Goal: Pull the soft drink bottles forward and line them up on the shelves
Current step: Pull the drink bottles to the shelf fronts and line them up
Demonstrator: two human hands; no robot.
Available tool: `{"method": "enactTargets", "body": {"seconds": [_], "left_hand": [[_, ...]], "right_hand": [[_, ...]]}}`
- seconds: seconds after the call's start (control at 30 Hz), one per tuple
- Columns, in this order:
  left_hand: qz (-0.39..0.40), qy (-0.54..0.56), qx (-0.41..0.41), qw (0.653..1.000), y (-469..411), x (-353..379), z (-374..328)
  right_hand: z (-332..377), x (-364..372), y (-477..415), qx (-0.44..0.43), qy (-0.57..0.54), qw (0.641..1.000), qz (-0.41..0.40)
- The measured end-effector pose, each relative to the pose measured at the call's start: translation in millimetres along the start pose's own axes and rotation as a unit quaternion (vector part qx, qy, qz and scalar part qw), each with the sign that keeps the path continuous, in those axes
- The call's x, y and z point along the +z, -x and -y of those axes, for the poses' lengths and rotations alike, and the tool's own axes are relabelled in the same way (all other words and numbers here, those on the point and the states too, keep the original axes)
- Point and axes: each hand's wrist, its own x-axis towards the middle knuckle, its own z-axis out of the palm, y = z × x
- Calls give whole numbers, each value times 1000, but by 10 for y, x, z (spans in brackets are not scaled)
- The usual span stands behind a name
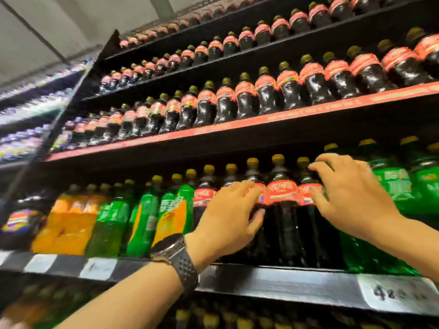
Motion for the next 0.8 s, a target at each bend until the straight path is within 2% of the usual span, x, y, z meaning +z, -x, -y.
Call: {"method": "enactTargets", "body": {"seconds": [0.2, 0.43, 0.8], "left_hand": [[43, -1, -37, 998, 621, -158, 752], [109, 28, -140, 984, 1351, -253, 1552], [159, 107, -233, 953, 1642, -392, 2347]], "right_hand": [[994, 135, -97, -28, -36, 998, 43], [1908, 344, -132, -54, -53, 990, 119], [2472, 291, -639, 18, -94, 971, 217]]}}
